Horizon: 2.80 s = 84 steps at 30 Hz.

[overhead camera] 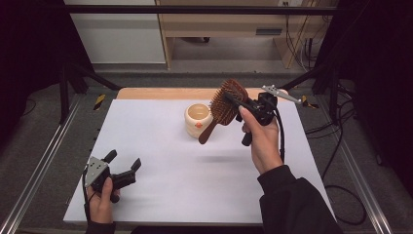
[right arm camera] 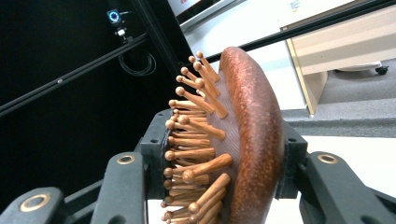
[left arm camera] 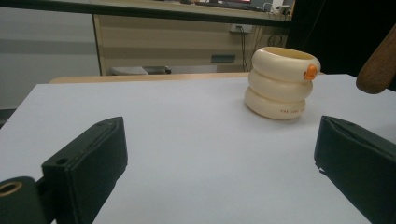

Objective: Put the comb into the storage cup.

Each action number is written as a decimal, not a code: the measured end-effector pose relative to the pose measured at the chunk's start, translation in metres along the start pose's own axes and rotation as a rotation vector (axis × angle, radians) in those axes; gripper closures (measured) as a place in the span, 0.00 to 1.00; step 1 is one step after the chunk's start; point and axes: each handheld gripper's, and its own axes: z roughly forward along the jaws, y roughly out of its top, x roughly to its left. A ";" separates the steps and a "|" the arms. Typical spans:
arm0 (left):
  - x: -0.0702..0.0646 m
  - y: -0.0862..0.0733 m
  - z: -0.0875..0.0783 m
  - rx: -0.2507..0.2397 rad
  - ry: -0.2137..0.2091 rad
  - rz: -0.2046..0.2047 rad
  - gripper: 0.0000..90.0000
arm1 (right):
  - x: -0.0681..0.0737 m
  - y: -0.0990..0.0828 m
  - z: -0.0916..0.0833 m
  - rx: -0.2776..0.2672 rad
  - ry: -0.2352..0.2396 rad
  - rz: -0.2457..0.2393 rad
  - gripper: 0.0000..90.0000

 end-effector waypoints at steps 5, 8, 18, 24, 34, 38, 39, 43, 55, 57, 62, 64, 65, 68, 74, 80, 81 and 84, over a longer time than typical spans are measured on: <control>-0.001 0.000 0.000 0.000 -0.004 0.004 0.03 | 0.002 0.002 0.003 0.005 -0.001 -0.001 0.57; -0.002 -0.001 0.001 0.008 -0.006 0.011 0.03 | 0.002 0.002 0.005 0.011 0.004 0.001 0.57; -0.004 -0.001 0.003 0.018 -0.008 0.016 0.03 | -0.004 0.004 0.010 0.013 -0.012 0.014 0.57; -0.004 -0.001 0.003 0.018 -0.007 0.015 0.03 | -0.006 0.003 0.014 0.014 -0.019 0.012 0.57; -0.004 -0.002 0.003 0.018 -0.007 0.016 0.03 | -0.006 0.009 0.017 0.018 -0.037 0.001 0.57; -0.004 -0.002 0.003 0.019 -0.006 0.016 0.03 | -0.004 0.014 0.016 0.015 -0.040 -0.001 0.57; -0.004 -0.002 0.003 0.019 -0.006 0.017 0.03 | -0.003 0.015 0.016 0.014 -0.039 -0.005 0.57; -0.005 -0.003 0.004 0.024 -0.008 0.020 0.03 | 0.003 0.021 0.017 0.007 -0.035 -0.007 0.57; -0.007 -0.004 0.006 0.038 -0.015 0.031 0.03 | 0.010 0.040 0.036 -0.022 -0.045 -0.009 0.57; -0.006 -0.004 0.006 0.033 -0.014 0.024 0.04 | 0.010 0.042 0.040 -0.025 -0.050 -0.006 0.57; -0.006 -0.004 0.006 0.032 -0.016 0.021 0.03 | 0.007 0.047 0.050 -0.031 -0.064 -0.003 0.57; -0.006 -0.004 0.006 0.033 -0.016 0.023 0.03 | 0.005 0.049 0.054 -0.036 -0.066 0.003 0.57; -0.006 -0.004 0.006 0.035 -0.015 0.025 0.04 | 0.005 0.050 0.055 -0.038 -0.066 0.003 0.57; -0.005 -0.004 0.007 0.036 -0.015 0.023 0.04 | 0.007 0.052 0.058 -0.060 -0.068 -0.006 0.57; -0.006 -0.004 0.007 0.035 -0.014 0.023 0.04 | 0.011 0.056 0.063 -0.066 -0.084 -0.033 0.57; -0.005 -0.004 0.007 0.037 -0.014 0.024 0.04 | 0.010 0.058 0.070 -0.064 -0.094 -0.040 0.57; -0.005 -0.004 0.007 0.038 -0.015 0.025 0.04 | 0.010 0.058 0.071 -0.065 -0.096 -0.042 0.57; -0.005 -0.004 0.007 0.037 -0.016 0.024 0.04 | 0.010 0.059 0.073 -0.072 -0.114 -0.045 0.57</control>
